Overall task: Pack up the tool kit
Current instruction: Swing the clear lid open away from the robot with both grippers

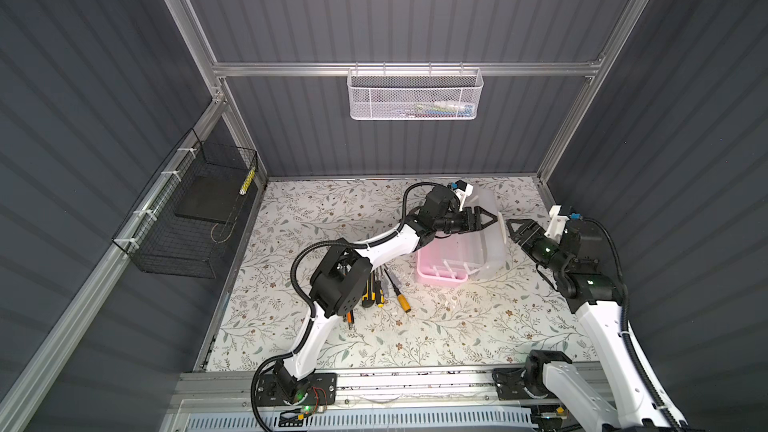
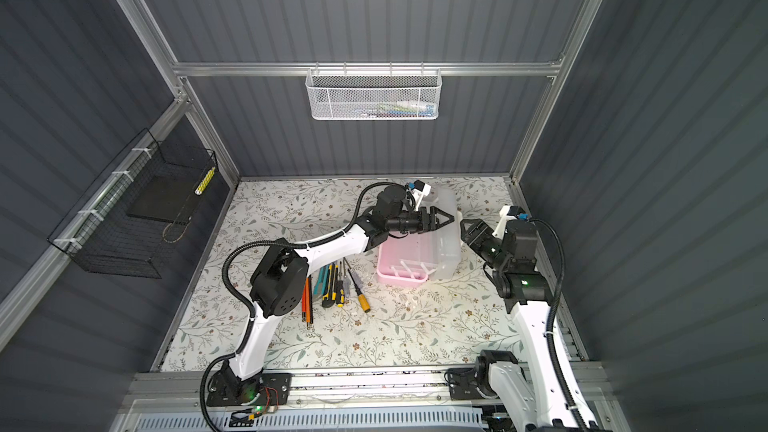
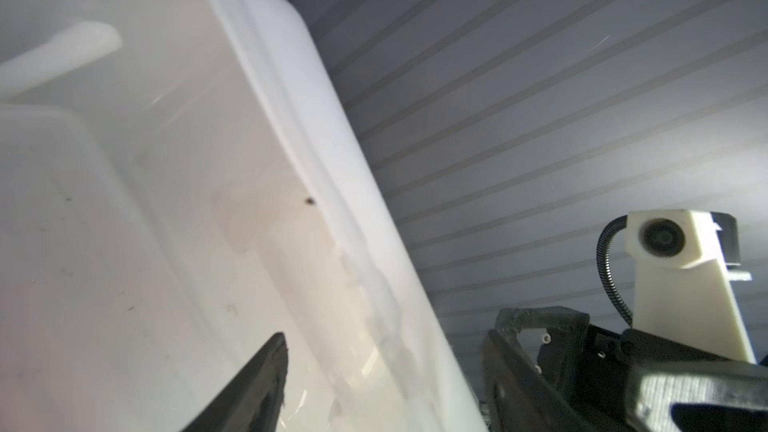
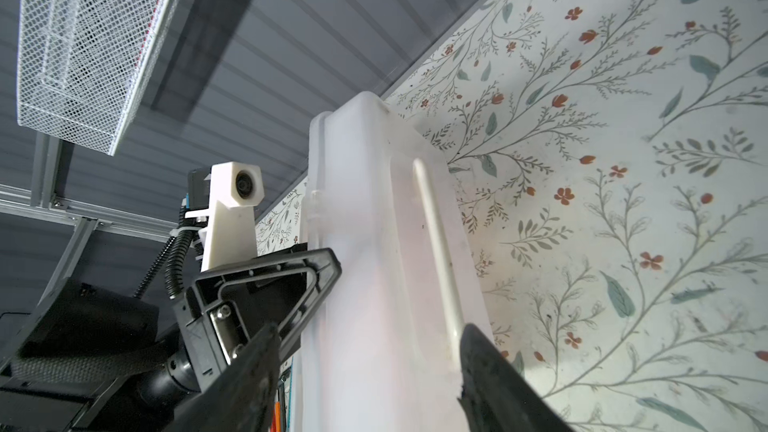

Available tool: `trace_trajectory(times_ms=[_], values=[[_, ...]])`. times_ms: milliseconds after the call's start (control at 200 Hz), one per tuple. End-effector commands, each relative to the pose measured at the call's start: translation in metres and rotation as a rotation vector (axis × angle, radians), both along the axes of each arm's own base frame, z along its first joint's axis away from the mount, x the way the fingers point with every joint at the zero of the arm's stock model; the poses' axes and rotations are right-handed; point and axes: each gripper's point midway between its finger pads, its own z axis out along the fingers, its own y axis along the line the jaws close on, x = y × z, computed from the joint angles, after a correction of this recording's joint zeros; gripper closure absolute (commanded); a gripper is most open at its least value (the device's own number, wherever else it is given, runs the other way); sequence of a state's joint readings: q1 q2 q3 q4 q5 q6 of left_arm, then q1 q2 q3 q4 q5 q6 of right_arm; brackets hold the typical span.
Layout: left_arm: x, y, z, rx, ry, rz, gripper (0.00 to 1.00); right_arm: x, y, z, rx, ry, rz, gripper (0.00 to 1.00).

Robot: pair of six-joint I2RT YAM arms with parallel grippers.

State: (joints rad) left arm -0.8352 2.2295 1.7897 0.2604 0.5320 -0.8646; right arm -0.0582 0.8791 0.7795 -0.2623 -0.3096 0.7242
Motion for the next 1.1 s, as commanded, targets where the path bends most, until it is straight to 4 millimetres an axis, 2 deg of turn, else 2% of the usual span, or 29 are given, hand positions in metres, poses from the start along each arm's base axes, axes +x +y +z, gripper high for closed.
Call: trace_trajectory(times_ms=[0, 155, 315, 480, 625, 705, 810, 875, 890, 1010, 1095], values=[[0.000, 0.011, 0.004, 0.029, -0.043, 0.013, 0.25, 0.001, 0.001, -0.003, -0.013, 0.018, 0.015, 0.31], [0.002, 0.018, 0.013, 0.034, -0.088, 0.033, 0.19, 0.003, 0.005, 0.004, -0.040, 0.017, 0.039, 0.25], [0.007, 0.029, 0.033, 0.065, -0.174, 0.061, 0.02, 0.006, 0.018, 0.010, -0.160, 0.042, 0.087, 0.19], [0.015, 0.047, 0.047, 0.077, -0.216, 0.107, 0.00, 0.007, 0.036, 0.015, -0.312, 0.060, 0.128, 0.12], [0.031, 0.085, 0.053, 0.112, -0.237, 0.203, 0.00, 0.011, 0.040, 0.017, -0.399, 0.071, 0.137, 0.11], [0.046, 0.118, 0.039, 0.215, -0.239, 0.308, 0.00, 0.011, 0.040, 0.019, -0.424, 0.068, 0.133, 0.12], [0.056, 0.161, 0.016, 0.324, -0.231, 0.419, 0.01, 0.010, 0.043, 0.024, -0.436, 0.055, 0.144, 0.13], [0.059, 0.180, 0.006, 0.396, -0.244, 0.474, 0.02, 0.010, 0.048, 0.025, -0.437, 0.049, 0.164, 0.14], [0.056, 0.186, -0.010, 0.434, -0.228, 0.476, 0.02, 0.010, 0.049, 0.024, -0.437, 0.049, 0.167, 0.14], [0.049, 0.199, -0.033, 0.502, -0.215, 0.485, 0.06, 0.015, 0.065, 0.022, -0.429, 0.036, 0.218, 0.16], [0.045, 0.201, -0.038, 0.507, -0.211, 0.475, 0.10, 0.017, 0.078, 0.024, -0.443, 0.029, 0.259, 0.19]])
